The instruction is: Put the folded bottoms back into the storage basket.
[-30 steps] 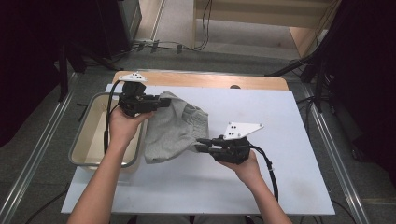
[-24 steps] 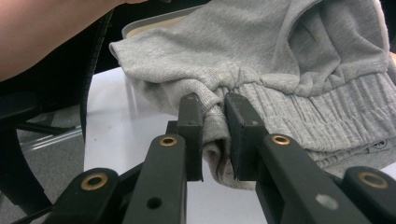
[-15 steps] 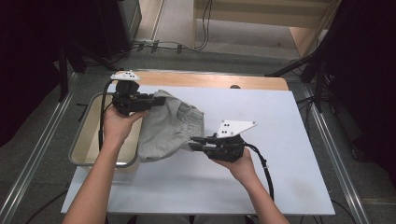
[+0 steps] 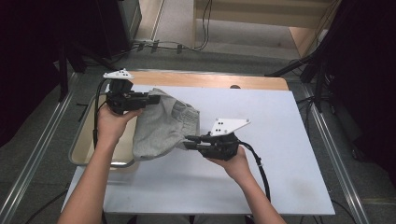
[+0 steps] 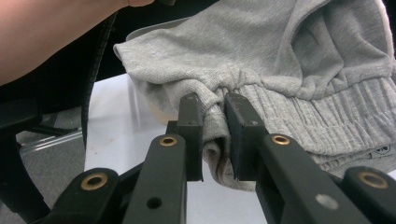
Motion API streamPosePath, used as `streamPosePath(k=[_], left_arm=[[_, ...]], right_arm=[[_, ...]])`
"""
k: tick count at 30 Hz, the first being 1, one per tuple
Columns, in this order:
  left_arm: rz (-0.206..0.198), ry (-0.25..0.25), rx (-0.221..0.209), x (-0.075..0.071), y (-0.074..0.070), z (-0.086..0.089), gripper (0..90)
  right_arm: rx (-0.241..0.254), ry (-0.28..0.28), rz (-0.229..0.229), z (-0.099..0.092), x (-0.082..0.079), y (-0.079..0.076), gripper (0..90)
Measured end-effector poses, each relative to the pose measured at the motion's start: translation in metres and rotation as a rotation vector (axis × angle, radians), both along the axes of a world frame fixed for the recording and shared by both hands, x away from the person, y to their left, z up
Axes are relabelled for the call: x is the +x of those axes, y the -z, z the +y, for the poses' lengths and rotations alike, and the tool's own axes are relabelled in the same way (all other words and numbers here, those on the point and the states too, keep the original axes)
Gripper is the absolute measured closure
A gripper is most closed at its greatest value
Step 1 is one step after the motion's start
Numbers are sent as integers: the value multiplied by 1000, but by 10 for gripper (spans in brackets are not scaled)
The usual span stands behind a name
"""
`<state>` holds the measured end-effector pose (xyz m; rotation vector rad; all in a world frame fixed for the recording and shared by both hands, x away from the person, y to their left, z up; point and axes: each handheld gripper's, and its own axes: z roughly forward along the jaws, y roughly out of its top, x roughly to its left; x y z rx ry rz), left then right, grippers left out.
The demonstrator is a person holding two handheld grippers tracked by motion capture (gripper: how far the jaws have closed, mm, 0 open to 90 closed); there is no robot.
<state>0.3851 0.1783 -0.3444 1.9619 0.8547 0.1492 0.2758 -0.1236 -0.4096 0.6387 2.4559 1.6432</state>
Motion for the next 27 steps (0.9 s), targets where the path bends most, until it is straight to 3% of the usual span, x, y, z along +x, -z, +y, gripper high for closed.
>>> streamPosePath(k=[27], left_arm=[[-17,-31,1,1,-7,25,740]], right_arm=[[-4,-29,-10,31,8,-8,751]])
